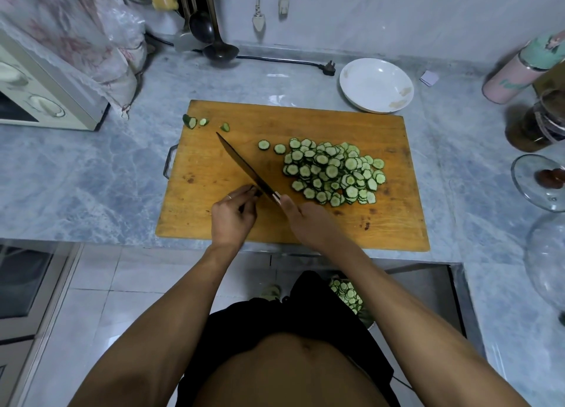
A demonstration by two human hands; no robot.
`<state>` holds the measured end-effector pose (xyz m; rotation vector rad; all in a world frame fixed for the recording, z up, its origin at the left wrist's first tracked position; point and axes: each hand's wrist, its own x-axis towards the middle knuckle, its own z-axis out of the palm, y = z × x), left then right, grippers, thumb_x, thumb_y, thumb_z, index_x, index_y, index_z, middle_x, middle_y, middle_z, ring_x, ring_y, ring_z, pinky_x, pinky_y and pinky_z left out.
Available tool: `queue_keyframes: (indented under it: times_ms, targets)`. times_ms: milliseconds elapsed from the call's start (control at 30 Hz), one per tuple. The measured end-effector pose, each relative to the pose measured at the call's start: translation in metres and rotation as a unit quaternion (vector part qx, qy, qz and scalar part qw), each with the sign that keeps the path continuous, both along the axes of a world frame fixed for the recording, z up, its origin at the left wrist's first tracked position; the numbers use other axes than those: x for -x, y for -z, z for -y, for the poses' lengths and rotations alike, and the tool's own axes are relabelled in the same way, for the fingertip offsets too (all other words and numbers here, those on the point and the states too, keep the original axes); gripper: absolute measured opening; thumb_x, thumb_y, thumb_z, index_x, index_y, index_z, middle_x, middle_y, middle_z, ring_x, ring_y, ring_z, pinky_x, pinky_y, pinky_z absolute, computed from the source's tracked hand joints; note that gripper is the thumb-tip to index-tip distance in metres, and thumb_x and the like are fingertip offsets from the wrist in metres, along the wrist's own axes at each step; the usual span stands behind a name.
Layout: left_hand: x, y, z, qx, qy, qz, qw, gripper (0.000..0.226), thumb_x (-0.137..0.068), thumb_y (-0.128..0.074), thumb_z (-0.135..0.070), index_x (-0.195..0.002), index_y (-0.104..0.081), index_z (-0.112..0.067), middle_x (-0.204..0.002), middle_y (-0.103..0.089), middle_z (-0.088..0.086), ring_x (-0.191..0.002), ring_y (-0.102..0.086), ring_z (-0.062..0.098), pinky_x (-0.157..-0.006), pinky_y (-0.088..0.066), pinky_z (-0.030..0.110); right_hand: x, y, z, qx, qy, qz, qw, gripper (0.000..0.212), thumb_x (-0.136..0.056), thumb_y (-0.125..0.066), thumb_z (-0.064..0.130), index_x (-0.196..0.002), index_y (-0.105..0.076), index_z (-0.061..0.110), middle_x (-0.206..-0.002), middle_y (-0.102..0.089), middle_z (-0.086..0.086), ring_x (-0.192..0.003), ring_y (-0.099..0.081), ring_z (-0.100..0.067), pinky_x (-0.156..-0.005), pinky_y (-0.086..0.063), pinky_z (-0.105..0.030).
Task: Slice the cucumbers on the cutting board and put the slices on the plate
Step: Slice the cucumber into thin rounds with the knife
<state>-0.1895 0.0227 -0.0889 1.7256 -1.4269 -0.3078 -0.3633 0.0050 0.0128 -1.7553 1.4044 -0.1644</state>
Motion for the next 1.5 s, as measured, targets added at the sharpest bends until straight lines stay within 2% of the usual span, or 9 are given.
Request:
queue_keyframes:
  times_ms: [133,534,700,767,867,967,1067,1267,1501]
  targets:
    - [0.000,0.000,0.000,0.009,-0.006,-0.008,1.000,0.019,-0.081,-0.072,0.004,-0.097,-0.078,-0.005,-0.106,-0.074,0.009,-0.094,-0.070,0.015,-0.090,-0.044,0.006,0.014,-0.001,-0.001,-0.018,0.012,0.021,1.000,0.064,-0.103,-0.029,0.055,-0.052,-0.038,0.017,-0.045,-0.039,0.006,-0.034,-0.034,-0.003,-0.048,-0.029,-0.026]
    - [-0.001,-0.001,0.000,0.000,-0.016,-0.030,0.999,0.019,-0.078,-0.071,0.007,-0.092,-0.078,-0.003,-0.103,-0.074,0.011,-0.092,-0.065,0.006,-0.086,-0.043,0.003,0.015,-0.020,-0.018,-0.012,-0.034,0.022,0.999,0.066,-0.104,-0.031,0.052,-0.050,-0.038,0.015,-0.045,-0.040,0.004,-0.035,-0.037,-0.005,-0.047,-0.027,-0.026]
    - [-0.001,-0.001,0.000,-0.019,0.001,-0.033,0.999,0.022,-0.082,-0.060,-0.006,-0.094,-0.078,-0.003,-0.103,-0.075,0.011,-0.093,-0.071,0.019,-0.082,-0.053,0.023,0.007,-0.020,-0.018,-0.007,-0.044,0.012,0.999,0.066,-0.105,-0.028,0.051,-0.053,-0.040,0.012,-0.049,-0.043,-0.002,-0.045,-0.042,-0.014,-0.047,-0.027,-0.027]
    - [-0.002,0.000,0.000,-0.018,0.000,-0.028,0.999,0.026,-0.081,-0.056,-0.009,-0.094,-0.078,-0.003,-0.103,-0.075,0.011,-0.092,-0.072,0.022,-0.079,-0.050,0.023,0.001,-0.016,-0.016,-0.001,-0.045,0.011,0.999,0.067,-0.105,-0.027,0.050,-0.054,-0.042,0.009,-0.051,-0.046,-0.006,-0.048,-0.045,-0.018,-0.047,-0.029,-0.029]
    - [-0.002,0.004,0.000,-0.016,-0.002,-0.013,1.000,0.024,-0.079,-0.061,0.003,-0.093,-0.079,-0.003,-0.105,-0.074,0.012,-0.094,-0.071,0.021,-0.081,-0.049,0.019,-0.011,-0.007,-0.010,-0.011,-0.022,0.006,1.000,0.066,-0.104,-0.028,0.052,-0.059,-0.047,0.008,-0.056,-0.052,-0.008,-0.051,-0.049,-0.018,-0.049,-0.034,-0.031]
    - [0.000,0.005,-0.001,-0.015,-0.011,-0.008,1.000,0.023,-0.079,-0.060,0.001,-0.092,-0.079,-0.003,-0.106,-0.074,0.013,-0.092,-0.070,0.023,-0.081,-0.046,0.015,-0.017,0.003,-0.009,-0.012,-0.014,0.000,1.000,0.068,-0.104,-0.026,0.055,-0.061,-0.049,0.008,-0.062,-0.057,-0.013,-0.060,-0.055,-0.025,-0.058,-0.040,-0.034]
    - [0.002,0.007,-0.002,-0.007,-0.021,0.011,1.000,0.019,-0.081,-0.064,-0.003,-0.093,-0.078,-0.002,-0.105,-0.073,0.012,-0.093,-0.067,0.026,-0.080,-0.047,0.022,-0.015,0.005,-0.009,-0.009,-0.017,-0.006,1.000,0.069,-0.104,-0.024,0.054,-0.063,-0.050,0.005,-0.067,-0.060,-0.018,-0.067,-0.058,-0.031,-0.063,-0.043,-0.038]
    - [0.003,0.007,-0.002,0.001,-0.021,0.015,1.000,0.022,-0.080,-0.072,0.002,-0.099,-0.078,-0.008,-0.103,-0.072,0.006,-0.097,-0.065,0.023,-0.076,-0.056,0.031,-0.005,0.003,0.002,-0.011,0.013,0.007,1.000,0.068,-0.103,-0.024,0.056,-0.053,-0.043,0.014,-0.050,-0.047,0.000,-0.047,-0.044,-0.011,-0.049,-0.030,-0.027]
    - [0.002,0.004,-0.004,0.007,-0.020,0.002,1.000,0.024,-0.081,-0.069,0.003,-0.100,-0.078,-0.009,-0.106,-0.074,0.008,-0.095,-0.070,0.019,-0.084,-0.055,0.026,0.010,0.001,0.005,-0.020,0.044,0.017,0.999,0.066,-0.102,-0.028,0.057,-0.050,-0.036,0.018,-0.043,-0.039,0.007,-0.035,-0.036,-0.004,-0.048,-0.030,-0.026]
